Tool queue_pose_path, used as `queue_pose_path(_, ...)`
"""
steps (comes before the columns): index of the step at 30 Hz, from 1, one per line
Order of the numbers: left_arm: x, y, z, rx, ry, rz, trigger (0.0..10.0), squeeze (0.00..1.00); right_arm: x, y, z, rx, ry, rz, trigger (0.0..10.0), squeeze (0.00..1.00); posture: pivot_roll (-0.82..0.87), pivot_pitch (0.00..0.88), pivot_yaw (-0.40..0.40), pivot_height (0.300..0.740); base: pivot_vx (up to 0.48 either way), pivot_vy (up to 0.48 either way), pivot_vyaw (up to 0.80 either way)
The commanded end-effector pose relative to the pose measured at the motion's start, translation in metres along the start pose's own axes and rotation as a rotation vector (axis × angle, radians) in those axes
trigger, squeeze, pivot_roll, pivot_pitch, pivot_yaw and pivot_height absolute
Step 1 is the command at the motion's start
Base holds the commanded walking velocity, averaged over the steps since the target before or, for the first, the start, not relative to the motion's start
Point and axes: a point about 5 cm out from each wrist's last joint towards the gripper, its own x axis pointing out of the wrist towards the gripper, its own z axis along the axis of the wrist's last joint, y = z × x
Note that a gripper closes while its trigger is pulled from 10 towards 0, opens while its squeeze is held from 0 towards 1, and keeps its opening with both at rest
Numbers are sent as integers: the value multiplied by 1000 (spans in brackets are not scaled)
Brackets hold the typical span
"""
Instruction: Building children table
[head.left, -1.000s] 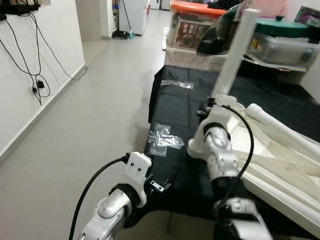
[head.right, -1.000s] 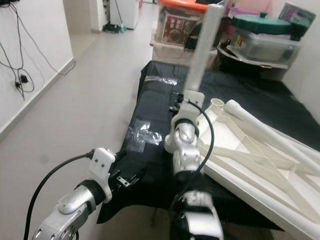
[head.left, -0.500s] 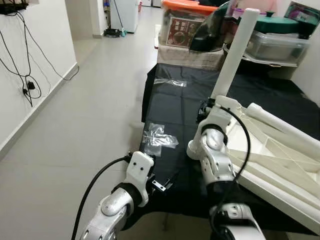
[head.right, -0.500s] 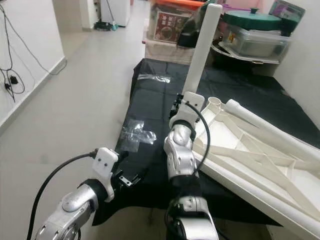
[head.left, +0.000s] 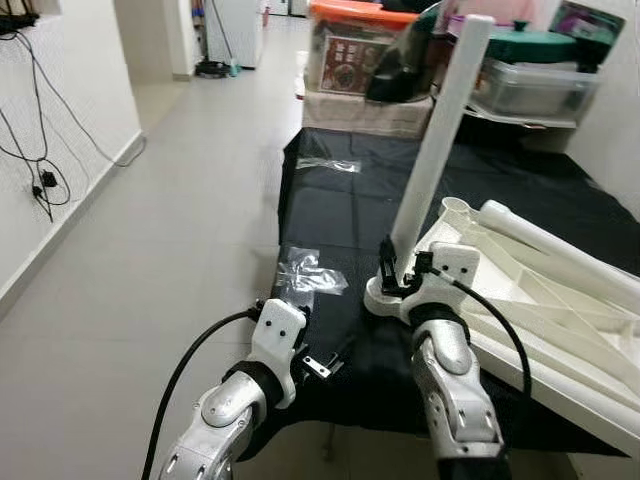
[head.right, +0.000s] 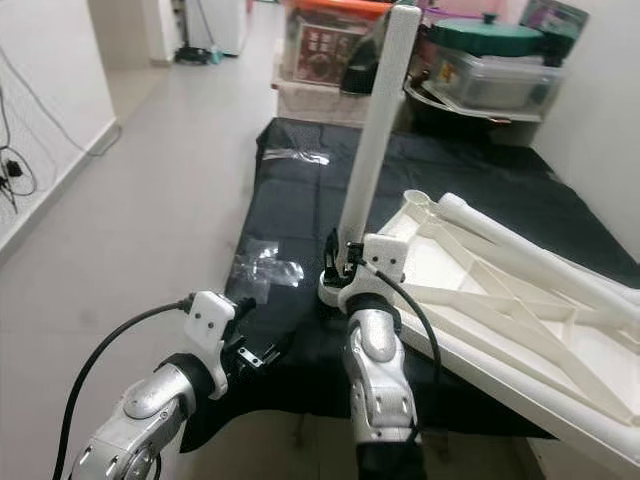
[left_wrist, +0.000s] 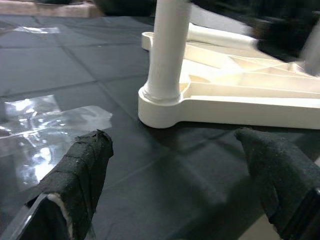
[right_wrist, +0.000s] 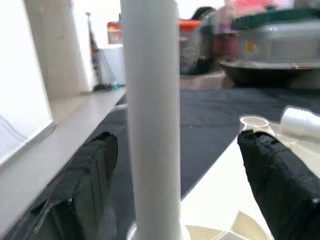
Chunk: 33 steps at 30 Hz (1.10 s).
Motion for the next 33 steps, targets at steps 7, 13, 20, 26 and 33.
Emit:
queue_pose_path(7, 7, 6, -5, 37, 30, 25, 10000, 0, -31, -5, -13, -42, 71, -19, 10000, 0, 71, 0, -79, 740, 0, -51, -266)
queue_pose_path(13, 9, 6, -6, 64, 40, 20, 10000, 0, -36, -3, -17, -31, 98, -45, 10000, 0, 75, 0, -77, 740, 0, -418, -394)
queue_pose_path(20, 10, 7, -9, 72, 46, 16, 10000, 0, -38, -6, -18, -13, 107, -54, 10000, 0, 78, 0, -78, 740, 0, -480, 0)
queue_pose_path(26, 9, 6, -10, 72, 45, 16, 10000, 0, -36, -9, -14, 0, 83, -48, 10000, 0, 80, 0, -78, 740, 0, -480, 0)
queue_pose_path(33, 9, 8, -11, 23, 49, 22, 10000, 0, -25, -17, -2, -4, 49, -41, 10000, 0, 79, 0, -76, 740, 0, -274, 0)
